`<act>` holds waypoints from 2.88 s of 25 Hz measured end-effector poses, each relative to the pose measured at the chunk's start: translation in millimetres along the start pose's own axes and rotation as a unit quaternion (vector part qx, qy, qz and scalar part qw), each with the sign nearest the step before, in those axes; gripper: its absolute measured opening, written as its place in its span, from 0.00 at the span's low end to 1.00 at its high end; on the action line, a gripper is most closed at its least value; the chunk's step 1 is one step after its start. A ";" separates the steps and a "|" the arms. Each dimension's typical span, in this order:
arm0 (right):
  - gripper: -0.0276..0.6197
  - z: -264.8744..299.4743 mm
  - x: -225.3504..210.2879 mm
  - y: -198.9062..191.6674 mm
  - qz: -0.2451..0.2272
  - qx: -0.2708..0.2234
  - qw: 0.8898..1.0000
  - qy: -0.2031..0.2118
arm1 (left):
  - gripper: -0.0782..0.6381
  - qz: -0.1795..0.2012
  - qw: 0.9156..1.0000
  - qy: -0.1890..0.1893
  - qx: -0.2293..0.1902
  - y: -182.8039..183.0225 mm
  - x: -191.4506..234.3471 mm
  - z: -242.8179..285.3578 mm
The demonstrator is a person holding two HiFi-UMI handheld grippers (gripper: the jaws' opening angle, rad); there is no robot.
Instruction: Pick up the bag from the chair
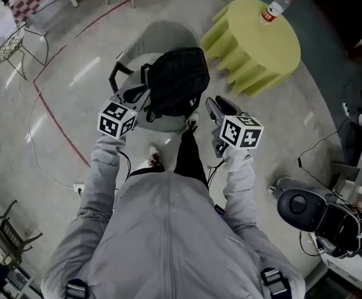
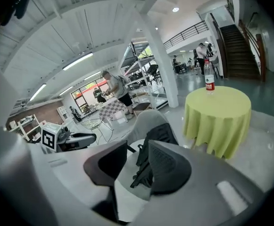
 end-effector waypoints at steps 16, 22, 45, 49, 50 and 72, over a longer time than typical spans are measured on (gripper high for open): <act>0.37 122.4 -108.0 -19.8 0.049 0.086 0.995 -0.020 | 0.32 0.007 0.984 -0.072 0.165 -78.0 72.8 179.7; 0.41 151.5 -112.0 -62.0 0.060 0.162 0.985 0.020 | 0.39 0.041 0.968 -0.127 0.213 -112.4 95.2 231.2; 0.21 188.8 -123.9 -95.0 0.035 0.202 0.979 -0.006 | 0.28 -0.126 0.951 -0.236 0.155 -150.7 92.1 282.3; 0.14 179.3 -114.0 -94.4 0.040 0.200 0.979 0.013 | 0.22 -0.112 0.956 -0.229 0.146 -147.9 85.1 268.8; 0.14 177.3 -110.9 -93.6 0.041 0.195 0.980 0.016 | 0.21 -0.109 0.957 -0.226 0.144 -147.6 84.2 264.2; 0.08 109.8 29.3 2.1 -0.150 0.053 0.984 0.075 | 0.15 -0.144 0.988 -0.027 0.039 -82.0 70.6 58.3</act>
Point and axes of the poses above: the fingertips, and each gripper's own axes: z forward along the fingers, x to its left, y out of its top, the point moved 1 cm from there along -z, backward along the fingers, and after that the axes turned 9 degrees about z, right-handed, at the moved point
